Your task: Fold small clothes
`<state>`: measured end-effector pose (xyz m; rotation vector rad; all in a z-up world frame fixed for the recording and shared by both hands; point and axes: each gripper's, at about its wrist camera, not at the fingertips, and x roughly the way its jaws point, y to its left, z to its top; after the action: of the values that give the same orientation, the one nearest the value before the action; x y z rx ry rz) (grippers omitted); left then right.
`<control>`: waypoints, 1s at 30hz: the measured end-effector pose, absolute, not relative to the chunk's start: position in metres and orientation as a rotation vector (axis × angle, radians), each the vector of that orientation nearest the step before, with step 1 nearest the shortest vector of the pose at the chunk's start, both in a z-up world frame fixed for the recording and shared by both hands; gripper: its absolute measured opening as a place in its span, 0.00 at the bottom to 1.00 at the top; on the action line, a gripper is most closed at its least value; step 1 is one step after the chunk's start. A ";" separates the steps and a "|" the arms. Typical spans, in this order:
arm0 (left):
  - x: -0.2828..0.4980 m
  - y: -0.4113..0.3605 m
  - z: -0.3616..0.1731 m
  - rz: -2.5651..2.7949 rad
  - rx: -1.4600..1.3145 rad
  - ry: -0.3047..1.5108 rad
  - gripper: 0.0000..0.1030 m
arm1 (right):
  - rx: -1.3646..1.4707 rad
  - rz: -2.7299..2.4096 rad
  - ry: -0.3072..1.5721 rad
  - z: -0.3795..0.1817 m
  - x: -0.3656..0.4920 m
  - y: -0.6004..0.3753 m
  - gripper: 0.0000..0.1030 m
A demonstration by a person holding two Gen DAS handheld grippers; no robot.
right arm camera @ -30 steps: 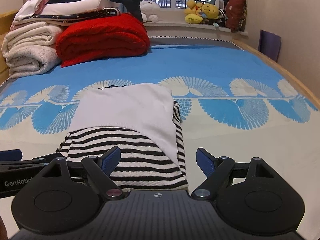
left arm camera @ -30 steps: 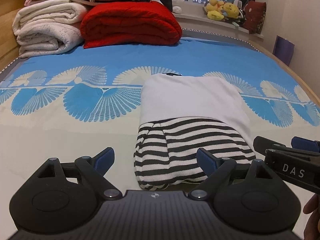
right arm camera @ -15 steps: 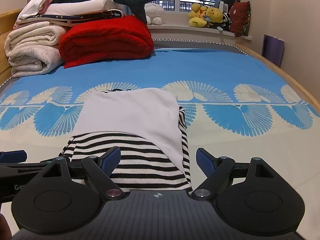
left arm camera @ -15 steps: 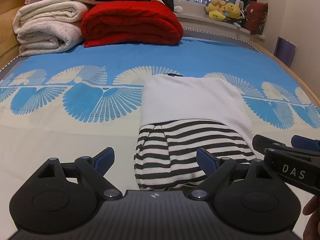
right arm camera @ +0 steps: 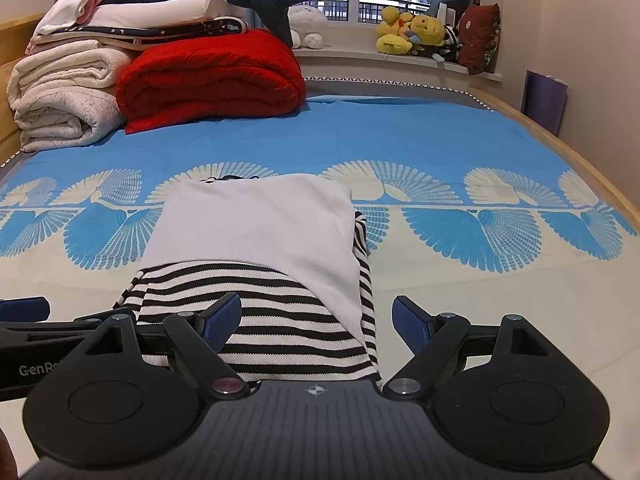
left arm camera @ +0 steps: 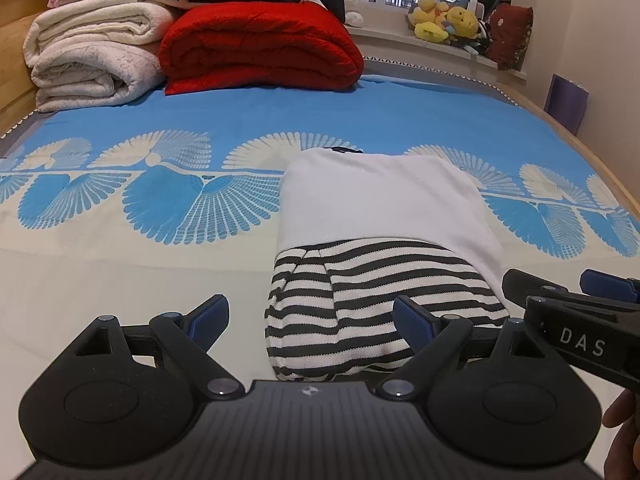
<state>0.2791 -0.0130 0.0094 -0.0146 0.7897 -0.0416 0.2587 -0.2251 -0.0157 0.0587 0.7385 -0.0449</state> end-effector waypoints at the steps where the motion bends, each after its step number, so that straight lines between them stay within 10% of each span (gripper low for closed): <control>1: 0.279 -0.013 0.009 -0.043 -0.015 0.790 0.89 | 0.059 -0.046 0.739 -0.016 0.259 -0.225 0.81; 30: 0.279 -0.015 0.009 -0.046 -0.014 0.789 0.89 | 0.061 -0.052 0.741 -0.015 0.259 -0.226 0.81</control>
<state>0.2788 -0.0151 0.0093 -0.0142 0.7890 -0.0461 0.2590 -0.2258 -0.0154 0.0609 0.7414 -0.0524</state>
